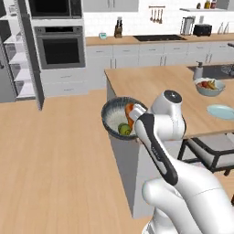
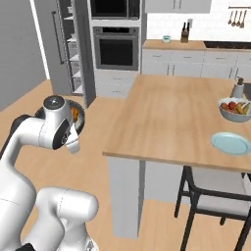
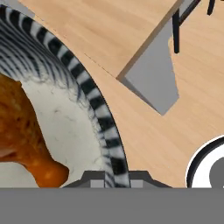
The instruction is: Pick the chicken drumstick and lime from their plates and place them in the bowl. Then put the bowl in the fridge.
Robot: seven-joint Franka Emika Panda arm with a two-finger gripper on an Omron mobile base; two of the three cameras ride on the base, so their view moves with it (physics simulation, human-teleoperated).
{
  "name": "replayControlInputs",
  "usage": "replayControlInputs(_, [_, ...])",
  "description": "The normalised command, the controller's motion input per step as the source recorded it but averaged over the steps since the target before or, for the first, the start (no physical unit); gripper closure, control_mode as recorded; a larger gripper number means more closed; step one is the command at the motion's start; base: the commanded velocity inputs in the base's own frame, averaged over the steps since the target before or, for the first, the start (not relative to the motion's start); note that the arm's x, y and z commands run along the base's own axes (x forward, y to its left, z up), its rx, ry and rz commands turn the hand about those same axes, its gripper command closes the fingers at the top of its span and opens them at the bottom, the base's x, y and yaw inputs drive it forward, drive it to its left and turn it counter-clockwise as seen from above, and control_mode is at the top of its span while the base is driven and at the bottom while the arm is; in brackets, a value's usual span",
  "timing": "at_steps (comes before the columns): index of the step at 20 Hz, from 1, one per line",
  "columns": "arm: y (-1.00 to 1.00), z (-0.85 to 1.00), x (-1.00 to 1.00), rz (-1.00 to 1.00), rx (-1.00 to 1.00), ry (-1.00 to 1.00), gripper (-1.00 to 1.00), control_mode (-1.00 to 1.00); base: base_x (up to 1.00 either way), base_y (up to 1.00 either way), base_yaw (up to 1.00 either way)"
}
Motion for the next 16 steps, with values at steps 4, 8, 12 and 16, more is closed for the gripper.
replayControlInputs(4, [0.0,0.0,0.0,0.0,0.0,0.0,1.0,1.0,0.91,1.0,-0.05])
replayControlInputs(8, [0.0,0.0,0.0,0.0,0.0,0.0,1.0,1.0,1.0,1.0,-0.13])
replayControlInputs(12, [0.0,0.0,0.0,0.0,0.0,0.0,1.0,1.0,1.0,1.0,-0.13])
replayControlInputs(16, [0.0,0.0,0.0,0.0,0.0,0.0,1.0,1.0,1.0,1.0,-0.1])
